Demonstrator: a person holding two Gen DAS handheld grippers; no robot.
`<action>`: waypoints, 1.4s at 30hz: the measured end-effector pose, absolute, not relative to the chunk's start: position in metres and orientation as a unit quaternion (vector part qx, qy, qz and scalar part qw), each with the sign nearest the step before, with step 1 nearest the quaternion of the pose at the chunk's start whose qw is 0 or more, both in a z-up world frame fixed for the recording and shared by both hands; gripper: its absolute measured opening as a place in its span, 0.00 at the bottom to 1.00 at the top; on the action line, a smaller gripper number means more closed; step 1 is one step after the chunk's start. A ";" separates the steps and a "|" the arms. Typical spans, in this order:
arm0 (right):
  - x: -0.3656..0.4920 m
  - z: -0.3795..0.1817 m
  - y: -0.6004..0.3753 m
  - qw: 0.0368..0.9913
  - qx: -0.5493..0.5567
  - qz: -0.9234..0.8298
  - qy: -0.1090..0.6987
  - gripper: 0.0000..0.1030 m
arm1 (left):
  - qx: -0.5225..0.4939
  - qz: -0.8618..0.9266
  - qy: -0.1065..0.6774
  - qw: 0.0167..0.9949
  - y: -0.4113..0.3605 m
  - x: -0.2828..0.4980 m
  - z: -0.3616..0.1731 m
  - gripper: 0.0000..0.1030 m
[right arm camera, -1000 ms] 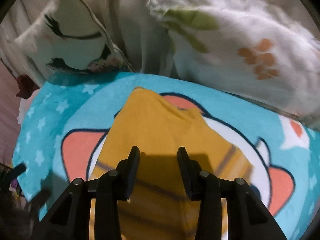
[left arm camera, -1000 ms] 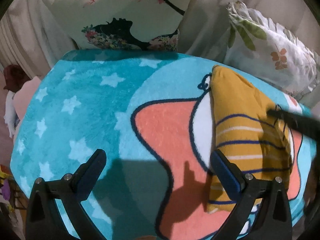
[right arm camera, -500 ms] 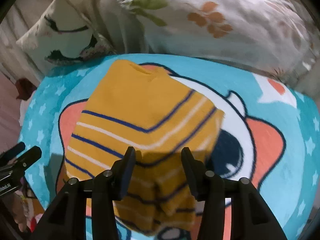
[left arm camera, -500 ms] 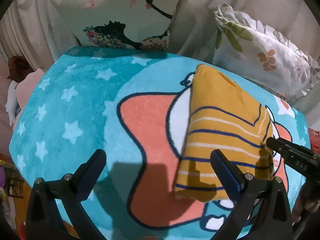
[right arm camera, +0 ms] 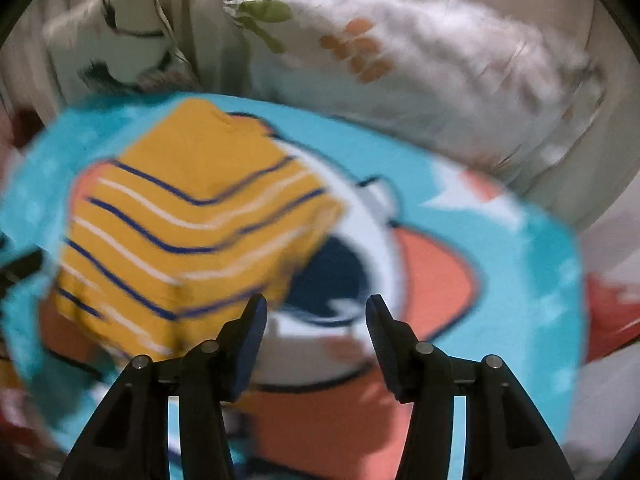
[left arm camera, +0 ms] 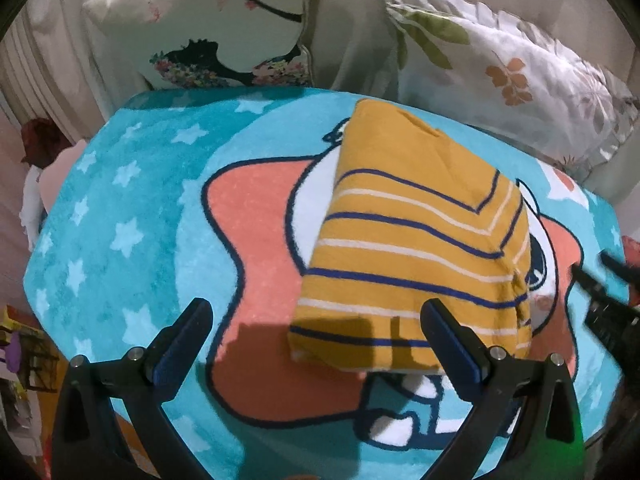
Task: Fold small clothes
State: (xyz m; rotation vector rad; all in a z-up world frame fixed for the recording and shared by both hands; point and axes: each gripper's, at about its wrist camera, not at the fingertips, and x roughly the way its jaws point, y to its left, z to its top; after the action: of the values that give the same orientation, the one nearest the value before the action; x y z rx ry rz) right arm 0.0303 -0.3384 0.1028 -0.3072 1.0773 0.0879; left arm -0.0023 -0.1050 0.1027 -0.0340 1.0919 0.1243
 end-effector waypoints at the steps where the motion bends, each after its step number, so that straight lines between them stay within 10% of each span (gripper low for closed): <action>1: 0.030 0.104 -0.346 0.847 -0.171 0.020 0.503 0.56 | -0.014 0.059 0.519 0.853 -0.108 -0.003 0.103 1.00; 42: 0.019 0.080 -0.319 0.840 -0.020 0.113 0.530 0.66 | -0.051 0.029 0.587 0.808 -0.106 0.013 0.051 1.00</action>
State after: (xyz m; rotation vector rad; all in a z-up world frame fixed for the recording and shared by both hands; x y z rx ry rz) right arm 0.0194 -0.3193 0.0805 -0.0428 1.1199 0.2390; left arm 0.0133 -0.1062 0.0510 -0.1096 1.2553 0.0625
